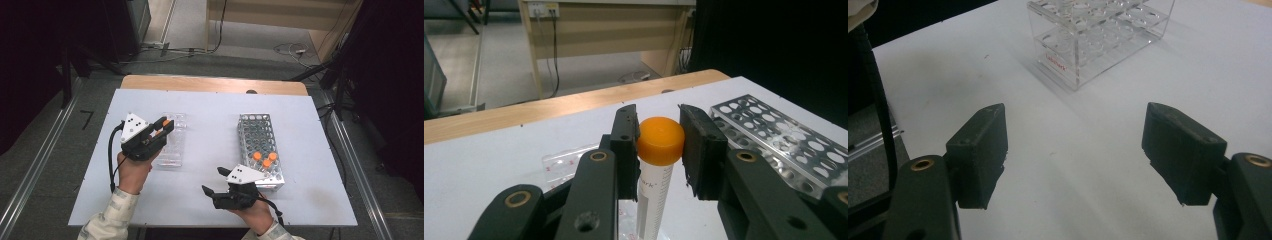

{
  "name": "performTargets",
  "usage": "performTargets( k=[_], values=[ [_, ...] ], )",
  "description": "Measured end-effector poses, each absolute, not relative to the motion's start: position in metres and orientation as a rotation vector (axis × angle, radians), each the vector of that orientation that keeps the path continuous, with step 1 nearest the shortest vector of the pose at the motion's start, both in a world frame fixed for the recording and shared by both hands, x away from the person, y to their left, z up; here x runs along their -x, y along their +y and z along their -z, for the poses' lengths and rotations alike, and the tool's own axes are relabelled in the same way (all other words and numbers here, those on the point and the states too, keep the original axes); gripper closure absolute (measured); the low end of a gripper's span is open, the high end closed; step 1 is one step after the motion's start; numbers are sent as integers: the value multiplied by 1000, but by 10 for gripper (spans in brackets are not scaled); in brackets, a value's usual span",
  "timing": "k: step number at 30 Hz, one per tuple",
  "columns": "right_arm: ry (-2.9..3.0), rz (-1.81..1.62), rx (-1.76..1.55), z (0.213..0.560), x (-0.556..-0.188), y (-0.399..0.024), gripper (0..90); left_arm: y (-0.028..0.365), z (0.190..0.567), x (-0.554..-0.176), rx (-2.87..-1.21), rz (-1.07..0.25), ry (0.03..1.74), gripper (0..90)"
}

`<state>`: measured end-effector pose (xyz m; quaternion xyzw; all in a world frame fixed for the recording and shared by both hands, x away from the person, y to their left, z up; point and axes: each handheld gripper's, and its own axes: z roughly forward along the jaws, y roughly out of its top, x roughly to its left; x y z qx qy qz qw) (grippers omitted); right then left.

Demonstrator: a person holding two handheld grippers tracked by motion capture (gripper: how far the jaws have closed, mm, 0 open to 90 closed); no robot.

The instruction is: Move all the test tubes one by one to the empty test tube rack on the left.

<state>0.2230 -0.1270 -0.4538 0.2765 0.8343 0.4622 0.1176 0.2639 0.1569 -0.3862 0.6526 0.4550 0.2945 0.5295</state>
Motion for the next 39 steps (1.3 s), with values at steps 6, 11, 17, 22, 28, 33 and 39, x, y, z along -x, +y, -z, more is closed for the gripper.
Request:
performTargets(
  k=[6,11,17,22,28,33,39],
  values=[
    [2444,-1351,-806,454,-222,-126,255,159,388,-268,-1568,-744,1101,700],
    [2446,-1352,-808,455,-222,-126,256,161,390,-269,-1565,-752,1111,700],
    [2451,-1350,-803,456,-222,-125,256,161,393,-270,-1575,-765,1115,700],
    [2448,-1353,-806,456,-221,-124,257,159,398,-272,-1585,-770,1112,699],
    [2450,-1355,-813,456,-222,-125,249,158,404,-273,-1598,-761,1114,699],
    [2451,-1355,-810,456,-221,-124,249,155,410,-275,-1619,-759,1123,698],
    [2453,-1353,-806,456,-221,-124,249,153,416,-275,-1639,-771,1133,698]
  ],
)
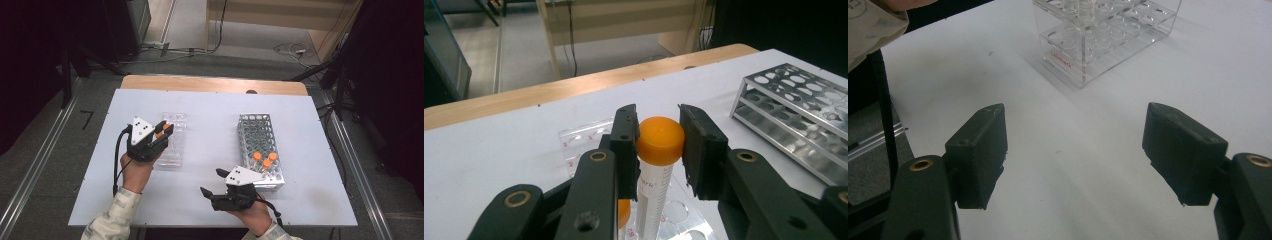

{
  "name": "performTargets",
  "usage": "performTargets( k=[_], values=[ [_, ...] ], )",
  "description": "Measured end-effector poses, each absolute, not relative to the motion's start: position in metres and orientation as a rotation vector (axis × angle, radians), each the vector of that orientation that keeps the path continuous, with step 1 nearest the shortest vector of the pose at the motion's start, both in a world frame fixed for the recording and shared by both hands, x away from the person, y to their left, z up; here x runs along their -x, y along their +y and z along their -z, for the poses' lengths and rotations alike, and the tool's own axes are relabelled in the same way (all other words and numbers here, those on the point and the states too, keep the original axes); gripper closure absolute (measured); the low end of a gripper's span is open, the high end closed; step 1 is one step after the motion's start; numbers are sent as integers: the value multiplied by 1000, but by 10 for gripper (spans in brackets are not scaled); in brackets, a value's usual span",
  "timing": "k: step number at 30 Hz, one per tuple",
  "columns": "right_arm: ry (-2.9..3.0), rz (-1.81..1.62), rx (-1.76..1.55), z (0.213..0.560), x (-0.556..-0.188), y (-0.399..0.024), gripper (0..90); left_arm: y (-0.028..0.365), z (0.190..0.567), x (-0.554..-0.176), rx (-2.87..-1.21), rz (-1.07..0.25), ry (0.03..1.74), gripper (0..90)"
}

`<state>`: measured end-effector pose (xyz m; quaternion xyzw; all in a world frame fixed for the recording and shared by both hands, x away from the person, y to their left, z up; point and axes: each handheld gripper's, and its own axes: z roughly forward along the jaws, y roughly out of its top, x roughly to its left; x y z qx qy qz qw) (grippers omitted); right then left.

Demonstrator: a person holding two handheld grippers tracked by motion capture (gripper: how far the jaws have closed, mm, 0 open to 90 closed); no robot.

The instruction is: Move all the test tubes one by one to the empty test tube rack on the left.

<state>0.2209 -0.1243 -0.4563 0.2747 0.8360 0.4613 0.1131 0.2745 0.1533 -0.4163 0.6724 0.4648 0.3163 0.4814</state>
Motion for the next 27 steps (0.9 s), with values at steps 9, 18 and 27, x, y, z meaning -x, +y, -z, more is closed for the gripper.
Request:
performTargets(
  k=[9,18,27],
  values=[
    [2454,-1350,-803,456,-221,-124,250,152,428,-275,-1685,-766,1155,696],
    [2460,-1348,-798,457,-221,-124,250,151,428,-274,-1671,-771,1149,631],
    [2459,-1352,-809,457,-220,-124,254,149,423,-268,-1641,-740,1129,544]
  ],
)
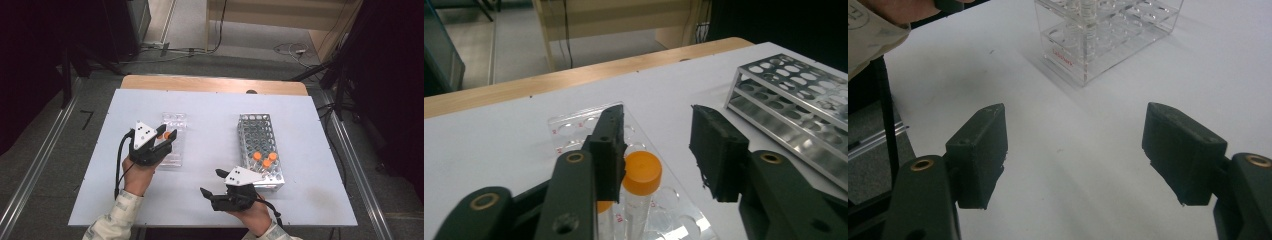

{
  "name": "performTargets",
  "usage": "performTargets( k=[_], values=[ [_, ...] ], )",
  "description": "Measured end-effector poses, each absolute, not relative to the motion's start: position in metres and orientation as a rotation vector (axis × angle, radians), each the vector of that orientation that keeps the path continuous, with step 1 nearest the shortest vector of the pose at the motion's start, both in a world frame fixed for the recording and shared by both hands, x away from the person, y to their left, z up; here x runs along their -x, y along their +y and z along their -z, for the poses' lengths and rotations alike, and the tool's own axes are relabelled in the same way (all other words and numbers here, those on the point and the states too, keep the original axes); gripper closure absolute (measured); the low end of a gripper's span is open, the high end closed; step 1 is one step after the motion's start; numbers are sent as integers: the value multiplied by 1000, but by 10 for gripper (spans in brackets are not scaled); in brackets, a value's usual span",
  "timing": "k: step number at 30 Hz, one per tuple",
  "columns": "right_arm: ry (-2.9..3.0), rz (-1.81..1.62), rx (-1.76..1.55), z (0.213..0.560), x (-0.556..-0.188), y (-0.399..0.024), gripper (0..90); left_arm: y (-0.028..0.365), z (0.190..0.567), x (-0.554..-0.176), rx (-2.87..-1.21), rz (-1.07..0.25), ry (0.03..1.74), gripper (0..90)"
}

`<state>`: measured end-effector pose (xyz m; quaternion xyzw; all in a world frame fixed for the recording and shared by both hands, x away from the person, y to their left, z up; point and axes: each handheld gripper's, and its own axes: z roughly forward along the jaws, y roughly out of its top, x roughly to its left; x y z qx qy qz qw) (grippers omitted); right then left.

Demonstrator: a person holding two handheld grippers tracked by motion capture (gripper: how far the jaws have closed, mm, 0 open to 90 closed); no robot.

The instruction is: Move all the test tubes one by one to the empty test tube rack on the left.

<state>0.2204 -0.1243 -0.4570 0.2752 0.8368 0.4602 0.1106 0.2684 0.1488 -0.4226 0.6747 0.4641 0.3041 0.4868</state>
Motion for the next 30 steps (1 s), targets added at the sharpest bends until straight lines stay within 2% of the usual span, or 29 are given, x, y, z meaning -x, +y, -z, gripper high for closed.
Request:
performTargets(
  k=[8,12,30],
  values=[
    [2418,-1389,-822,449,-217,-136,261,144,415,-256,-1625,-711,1143,279],
    [2384,-1405,-830,444,-215,-147,263,141,413,-252,-1628,-700,1134,201],
    [2243,-1389,-909,434,-195,-210,282,134,411,-246,-1636,-714,1108,180]
  ],
)
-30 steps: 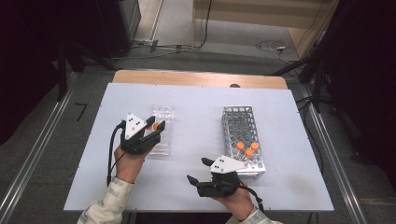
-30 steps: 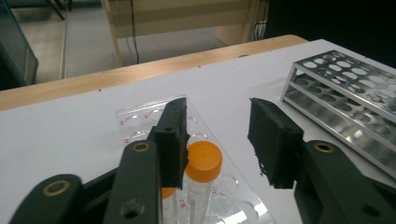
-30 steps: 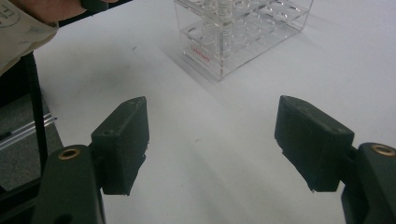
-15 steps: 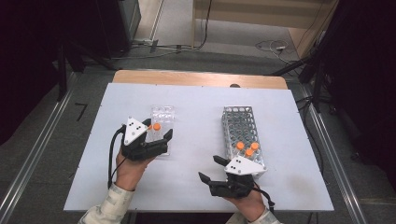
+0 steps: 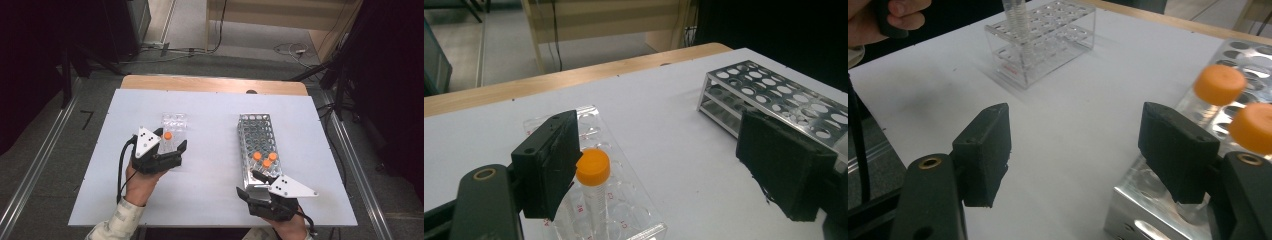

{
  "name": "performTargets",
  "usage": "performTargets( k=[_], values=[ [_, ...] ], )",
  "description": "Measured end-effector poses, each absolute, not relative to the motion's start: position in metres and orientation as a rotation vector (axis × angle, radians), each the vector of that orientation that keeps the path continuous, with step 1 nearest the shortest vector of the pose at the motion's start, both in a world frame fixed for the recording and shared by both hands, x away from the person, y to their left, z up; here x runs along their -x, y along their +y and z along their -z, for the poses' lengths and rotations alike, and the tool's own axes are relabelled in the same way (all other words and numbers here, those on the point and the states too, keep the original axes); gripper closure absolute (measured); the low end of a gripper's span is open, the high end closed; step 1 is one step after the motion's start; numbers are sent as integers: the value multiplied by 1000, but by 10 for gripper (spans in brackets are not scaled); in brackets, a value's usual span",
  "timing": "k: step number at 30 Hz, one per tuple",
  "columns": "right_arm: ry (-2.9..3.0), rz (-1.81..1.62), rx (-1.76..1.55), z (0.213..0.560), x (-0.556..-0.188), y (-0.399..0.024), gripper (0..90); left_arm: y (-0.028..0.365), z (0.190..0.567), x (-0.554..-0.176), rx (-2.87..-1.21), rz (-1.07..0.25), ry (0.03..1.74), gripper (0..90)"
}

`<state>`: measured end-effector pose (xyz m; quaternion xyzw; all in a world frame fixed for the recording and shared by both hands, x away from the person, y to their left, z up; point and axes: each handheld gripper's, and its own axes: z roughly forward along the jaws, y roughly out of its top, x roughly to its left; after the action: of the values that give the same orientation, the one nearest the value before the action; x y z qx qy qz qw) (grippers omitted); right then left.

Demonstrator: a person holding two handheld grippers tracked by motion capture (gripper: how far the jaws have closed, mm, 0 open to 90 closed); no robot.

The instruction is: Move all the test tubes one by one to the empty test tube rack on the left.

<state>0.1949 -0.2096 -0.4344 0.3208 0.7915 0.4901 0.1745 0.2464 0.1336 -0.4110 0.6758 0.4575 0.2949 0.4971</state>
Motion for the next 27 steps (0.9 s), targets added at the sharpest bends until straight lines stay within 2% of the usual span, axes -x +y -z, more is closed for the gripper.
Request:
performTargets(
  k=[13,27],
  values=[
    [2170,-1338,-991,437,-196,-239,324,133,411,-246,-1632,-714,1107,180],
    [2092,-1288,-1105,453,-220,-247,535,132,413,-247,-1635,-701,1114,182]
  ],
)
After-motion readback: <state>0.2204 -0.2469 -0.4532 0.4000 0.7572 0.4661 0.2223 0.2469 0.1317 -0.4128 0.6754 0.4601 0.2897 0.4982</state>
